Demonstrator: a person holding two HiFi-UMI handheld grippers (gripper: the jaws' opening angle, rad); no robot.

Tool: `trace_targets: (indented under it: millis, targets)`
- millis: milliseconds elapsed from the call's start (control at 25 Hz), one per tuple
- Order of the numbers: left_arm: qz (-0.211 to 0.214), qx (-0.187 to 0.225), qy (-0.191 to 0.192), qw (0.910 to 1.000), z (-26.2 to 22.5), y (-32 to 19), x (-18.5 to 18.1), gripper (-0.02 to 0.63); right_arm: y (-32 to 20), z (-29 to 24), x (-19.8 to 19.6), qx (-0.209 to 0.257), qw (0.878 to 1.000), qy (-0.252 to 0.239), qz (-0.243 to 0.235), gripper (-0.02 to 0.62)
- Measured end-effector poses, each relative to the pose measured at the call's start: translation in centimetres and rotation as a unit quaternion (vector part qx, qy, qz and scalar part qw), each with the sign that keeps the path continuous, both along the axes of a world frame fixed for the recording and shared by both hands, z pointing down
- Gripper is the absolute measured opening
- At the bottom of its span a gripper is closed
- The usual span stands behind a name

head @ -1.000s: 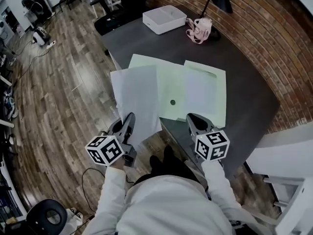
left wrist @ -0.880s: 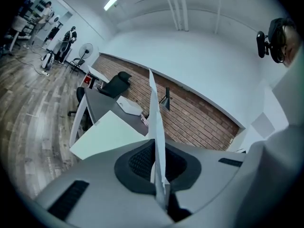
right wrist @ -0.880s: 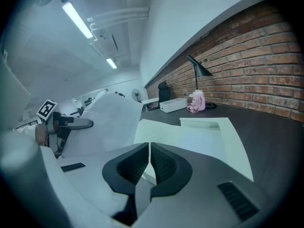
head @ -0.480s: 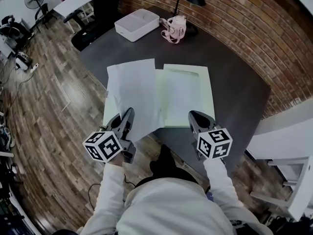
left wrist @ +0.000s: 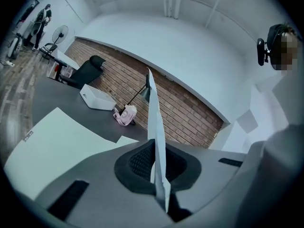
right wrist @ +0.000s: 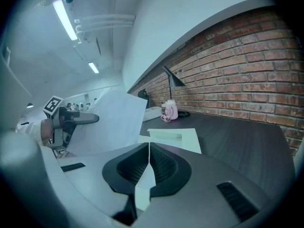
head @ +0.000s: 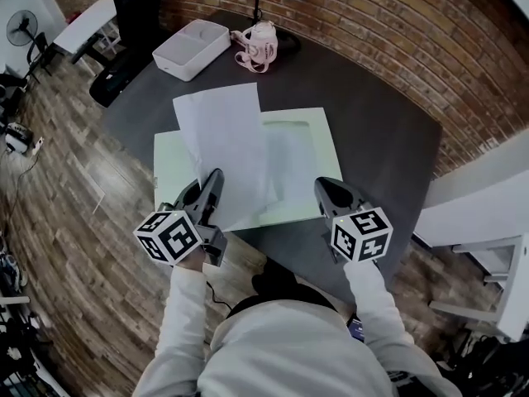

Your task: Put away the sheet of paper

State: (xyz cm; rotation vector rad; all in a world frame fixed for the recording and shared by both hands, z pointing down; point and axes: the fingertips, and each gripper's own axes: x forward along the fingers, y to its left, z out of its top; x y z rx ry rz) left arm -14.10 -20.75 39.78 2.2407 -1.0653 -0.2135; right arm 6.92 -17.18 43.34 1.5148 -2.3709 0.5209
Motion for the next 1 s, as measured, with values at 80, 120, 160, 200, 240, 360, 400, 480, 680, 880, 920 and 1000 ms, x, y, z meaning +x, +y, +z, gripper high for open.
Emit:
trace_targets:
  millis: [80, 120, 160, 200, 240, 360, 400, 480, 680, 880, 920, 1000]
  targets:
    - [0.011, -0.002, 0.002, 0.9999, 0.2, -0.8, 1.1, 0.017, -0.7, -0.3, 0.5, 0.005, 1.0, 0.002, 0.002, 0.028]
    - [0.017, -0.004, 0.004, 0.9998, 0.4, -1.2, 1.7, 0.017, -1.1, -0.4, 0.7, 0.007, 1.0, 0.003, 0.002, 0.028]
    - [0.024, -0.006, 0.006, 0.9997, 0.5, -1.5, 2.3, 0.017, -1.4, -0.6, 0.9, 0.01, 1.0, 0.004, 0.002, 0.028]
    - [0.029, -0.009, 0.009, 0.9995, 0.6, -1.8, 2.8, 0.017, -1.7, -0.7, 1.1, 0.012, 1.0, 0.006, 0.003, 0.028]
    - [0.035, -0.011, 0.012, 0.9993, 0.7, -2.1, 3.3, 0.017, -2.0, -0.9, 1.3, 0.015, 1.0, 0.007, 0.003, 0.028]
    - [0.05, -0.018, 0.02, 0.9984, 1.1, -2.7, 5.0, 0.017, -3.0, -1.1, 1.8, 0.02, 1.0, 0.01, 0.002, 0.028]
    - [0.055, -0.021, 0.023, 0.998, 1.3, -2.9, 5.5, 0.017, -3.2, -1.1, 1.9, 0.021, 1.0, 0.01, 0.001, 0.028]
    - [0.064, -0.026, 0.028, 0.9972, 1.7, -3.1, 6.4, 0.017, -3.5, -1.0, 1.9, 0.021, 1.0, 0.012, -0.001, 0.028]
    - [0.087, -0.046, 0.036, 0.9945, 3.8, -3.4, 8.4, 0.017, -4.2, -0.2, 2.1, 0.014, 1.0, 0.014, -0.005, 0.028]
    - [0.092, -0.08, 0.031, 0.9921, 6.9, -3.4, 8.4, 0.017, -5.2, 0.5, 1.3, 0.007, 1.0, 0.019, -0.019, 0.028]
    - [0.091, -0.088, 0.03, 0.9915, 7.5, -3.4, 8.3, 0.017, -5.5, 0.6, 1.1, 0.006, 1.0, 0.021, -0.023, 0.028]
    - [0.091, -0.103, 0.028, 0.9902, 8.6, -3.4, 8.1, 0.017, -6.2, 0.9, 0.7, 0.005, 0.999, 0.024, -0.03, 0.028]
